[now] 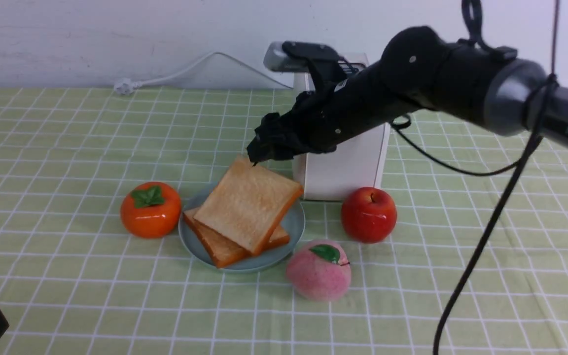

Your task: Take toasted bread from bread machine on green coffee tablecloth place on plate.

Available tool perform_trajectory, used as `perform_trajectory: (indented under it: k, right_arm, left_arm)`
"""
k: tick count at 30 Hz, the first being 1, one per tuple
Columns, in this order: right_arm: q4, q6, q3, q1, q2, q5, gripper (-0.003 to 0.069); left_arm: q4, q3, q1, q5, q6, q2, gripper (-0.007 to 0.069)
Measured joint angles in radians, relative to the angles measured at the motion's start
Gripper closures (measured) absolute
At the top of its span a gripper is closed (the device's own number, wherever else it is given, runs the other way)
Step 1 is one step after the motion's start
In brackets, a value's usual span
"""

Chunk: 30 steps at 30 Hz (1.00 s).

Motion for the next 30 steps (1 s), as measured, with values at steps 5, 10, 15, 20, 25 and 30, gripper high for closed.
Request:
perform_trajectory:
  k: [5, 10, 15, 20, 25, 30]
  right_arm:
    - [-0.117, 0.045, 0.000, 0.000, -0.132, 0.055, 0.0274]
    - [-0.327, 0.176, 0.004, 0.000, -0.366, 0.262, 0.0464]
    - [-0.520, 0.352, 0.110, 0.000, -0.541, 0.404, 0.0610]
    - [-0.596, 0.489, 0.387, 0.000, -0.770, 0.442, 0.0649]
    - [-0.596, 0.611, 0.654, 0.000, -1.014, 0.404, 0.0648]
    - [-0.611, 0.683, 0.899, 0.000, -1.236, 0.309, 0.0648]
  left_arm:
    - [0.000, 0.000, 0.000, 0.000, 0.000, 0.000, 0.0622]
    - [0.000, 0.000, 0.000, 0.000, 0.000, 0.000, 0.0617]
    - [0.000, 0.000, 0.000, 0.014, 0.000, 0.000, 0.0616]
    - [0.000, 0.000, 0.000, 0.016, 0.000, 0.000, 0.0637]
    - [0.000, 0.000, 0.000, 0.015, 0.000, 0.000, 0.0637]
    - [0.000, 0.000, 0.000, 0.015, 0.000, 0.000, 0.0637]
